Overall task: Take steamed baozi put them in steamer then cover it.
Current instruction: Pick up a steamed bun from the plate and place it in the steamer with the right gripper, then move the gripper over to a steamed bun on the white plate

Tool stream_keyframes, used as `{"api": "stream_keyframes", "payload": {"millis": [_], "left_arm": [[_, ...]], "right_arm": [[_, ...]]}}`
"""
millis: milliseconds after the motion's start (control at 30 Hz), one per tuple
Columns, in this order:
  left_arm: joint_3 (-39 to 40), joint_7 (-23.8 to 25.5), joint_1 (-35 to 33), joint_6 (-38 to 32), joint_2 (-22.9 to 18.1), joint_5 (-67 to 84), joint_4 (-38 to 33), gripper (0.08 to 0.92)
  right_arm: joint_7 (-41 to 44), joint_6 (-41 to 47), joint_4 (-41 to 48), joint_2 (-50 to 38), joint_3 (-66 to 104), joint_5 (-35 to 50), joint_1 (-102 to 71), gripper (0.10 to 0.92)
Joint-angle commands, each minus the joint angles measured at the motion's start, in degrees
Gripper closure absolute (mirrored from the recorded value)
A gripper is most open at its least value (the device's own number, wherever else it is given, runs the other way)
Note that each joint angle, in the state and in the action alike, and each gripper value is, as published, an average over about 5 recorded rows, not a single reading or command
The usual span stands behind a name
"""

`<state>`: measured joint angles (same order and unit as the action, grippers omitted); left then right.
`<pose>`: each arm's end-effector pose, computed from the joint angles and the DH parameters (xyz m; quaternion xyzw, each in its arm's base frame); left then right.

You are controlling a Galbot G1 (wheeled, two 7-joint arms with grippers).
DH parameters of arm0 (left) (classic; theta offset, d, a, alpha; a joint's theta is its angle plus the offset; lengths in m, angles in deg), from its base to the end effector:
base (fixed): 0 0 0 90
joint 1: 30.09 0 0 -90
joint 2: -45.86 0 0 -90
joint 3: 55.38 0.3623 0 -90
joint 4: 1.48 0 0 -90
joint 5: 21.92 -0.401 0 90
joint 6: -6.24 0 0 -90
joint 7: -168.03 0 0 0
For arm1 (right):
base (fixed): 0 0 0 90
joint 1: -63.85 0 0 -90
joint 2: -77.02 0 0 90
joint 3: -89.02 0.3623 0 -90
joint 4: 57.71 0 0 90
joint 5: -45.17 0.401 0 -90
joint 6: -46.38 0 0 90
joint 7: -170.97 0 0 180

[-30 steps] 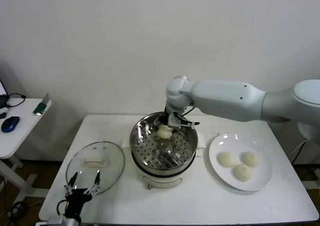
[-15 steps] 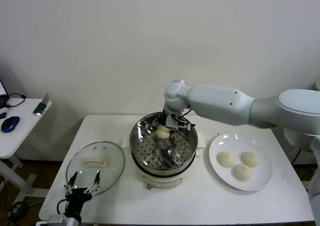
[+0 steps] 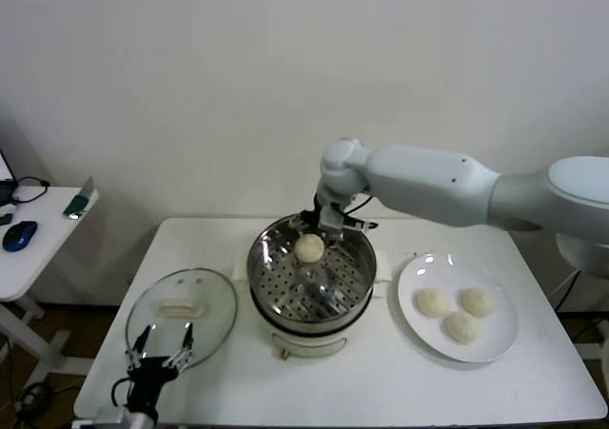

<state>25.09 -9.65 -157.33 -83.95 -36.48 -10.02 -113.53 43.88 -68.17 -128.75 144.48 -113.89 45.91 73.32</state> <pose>0.1698 0.0892 -0.3824 0.0319 -0.9923 0.0063 0.1194 0.6051 0.1338 -0.0487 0.6364 -0.2018 0.7445 0.0018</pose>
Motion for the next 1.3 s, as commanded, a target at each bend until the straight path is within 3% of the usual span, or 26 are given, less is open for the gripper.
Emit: {"api": "stream_keyframes", "payload": {"millis": [33, 133, 233, 600, 867, 1300], "left_arm": [[0.08, 0.06, 0.08, 0.13, -0.06, -0.23, -0.09, 0.177], [0.03, 0.05, 0.28, 0.22, 0.11, -0.12, -0.12, 0.177], [-0.02, 0.00, 0.56, 0.24, 0.51, 0.08, 0.09, 0.177], [0.27, 0.11, 1.40, 0.51, 0.91, -0.14, 0.50, 0.177], [0.32, 0.14, 1.29, 0.44, 0.92, -0.34, 0.61, 0.177], [-0.29, 0.01, 0.55, 0.01, 0.39, -0.43, 0.66, 0.177]], "right_arm": [[2.49, 3.15, -3.40, -6.44, -7.13, 22.19, 13.44, 0.203], [4.36, 9.76, -4.93, -12.02, -13.58, 32.23, 18.76, 0.203], [4.48, 17.34, -6.88, -18.84, -20.76, 36.99, 23.03, 0.203], [-4.21, 35.43, -16.49, -38.74, -34.85, 36.47, 20.02, 0.203], [-7.31, 40.69, -16.56, -39.44, -25.23, 32.28, 5.60, 0.203], [-6.96, 41.42, -3.88, -30.69, -8.24, 27.81, -14.08, 0.203]]}}
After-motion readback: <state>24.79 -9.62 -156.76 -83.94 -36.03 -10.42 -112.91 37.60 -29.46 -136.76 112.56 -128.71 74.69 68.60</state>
